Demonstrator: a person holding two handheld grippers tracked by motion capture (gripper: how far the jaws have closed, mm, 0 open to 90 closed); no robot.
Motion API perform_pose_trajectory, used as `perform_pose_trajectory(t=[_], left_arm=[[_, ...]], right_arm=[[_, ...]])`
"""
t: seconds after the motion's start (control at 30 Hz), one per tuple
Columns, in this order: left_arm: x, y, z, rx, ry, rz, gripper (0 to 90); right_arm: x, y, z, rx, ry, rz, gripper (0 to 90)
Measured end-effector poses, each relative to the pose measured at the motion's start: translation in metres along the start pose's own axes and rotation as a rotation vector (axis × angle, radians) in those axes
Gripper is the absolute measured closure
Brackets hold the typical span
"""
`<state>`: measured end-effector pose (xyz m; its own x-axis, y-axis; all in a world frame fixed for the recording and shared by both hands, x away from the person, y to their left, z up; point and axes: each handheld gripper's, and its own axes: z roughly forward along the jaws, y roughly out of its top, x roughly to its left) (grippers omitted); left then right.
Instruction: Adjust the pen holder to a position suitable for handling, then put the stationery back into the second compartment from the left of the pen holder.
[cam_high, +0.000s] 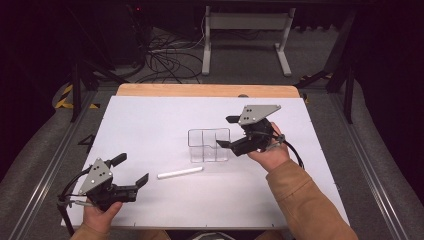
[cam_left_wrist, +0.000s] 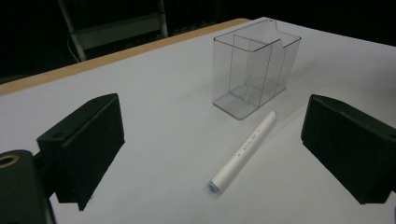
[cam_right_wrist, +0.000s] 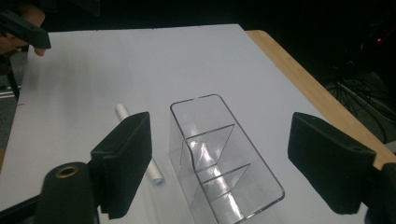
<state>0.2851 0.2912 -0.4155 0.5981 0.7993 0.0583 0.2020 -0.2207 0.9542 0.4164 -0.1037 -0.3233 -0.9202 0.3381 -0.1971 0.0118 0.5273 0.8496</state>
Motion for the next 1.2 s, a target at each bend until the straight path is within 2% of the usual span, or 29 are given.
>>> perform_pose_trajectory(t=[0.13,0.27,0.4,0.47,0.53,0.63,0.7,0.87,1.0,1.07,1.2], left_arm=[[0.000,0.001,0.000,-0.015,0.002,0.007,6.9],[0.000,0.001,0.000,-0.016,-0.009,-0.007,6.7],[0.002,0.003,0.000,-0.007,-0.020,-0.002,6.9],[0.002,0.005,0.000,0.014,-0.039,-0.011,6.9],[0.002,0.007,0.000,0.025,-0.060,-0.008,6.4],[0.002,0.009,0.001,0.035,-0.080,-0.007,4.7],[0.002,0.010,0.002,0.042,-0.090,-0.009,4.4],[0.003,0.014,0.004,0.066,-0.113,0.001,4.5],[0.003,0.019,0.006,0.085,-0.116,0.010,5.0],[0.004,0.021,0.008,0.094,-0.114,0.004,5.6],[0.007,0.028,0.012,0.118,-0.128,0.010,7.4]], right_arm=[[0.001,-0.002,-0.005,-0.027,-0.006,0.016,18.0],[0.004,-0.004,-0.010,-0.041,-0.013,0.022,14.8],[0.008,-0.010,-0.021,-0.074,-0.036,0.036,11.0],[0.010,-0.014,-0.028,-0.096,-0.047,0.051,8.2],[0.014,-0.021,-0.037,-0.118,-0.070,0.063,5.4],[0.020,-0.034,-0.047,-0.175,-0.082,0.087,4.0],[0.022,-0.040,-0.053,-0.193,-0.090,0.104,4.0],[0.030,-0.058,-0.067,-0.214,-0.116,0.138,3.8],[0.038,-0.077,-0.070,-0.239,-0.126,0.173,3.6],[0.041,-0.084,-0.070,-0.209,-0.133,0.186,2.1],[0.047,-0.102,-0.072,-0.228,-0.160,0.200,1.7]])
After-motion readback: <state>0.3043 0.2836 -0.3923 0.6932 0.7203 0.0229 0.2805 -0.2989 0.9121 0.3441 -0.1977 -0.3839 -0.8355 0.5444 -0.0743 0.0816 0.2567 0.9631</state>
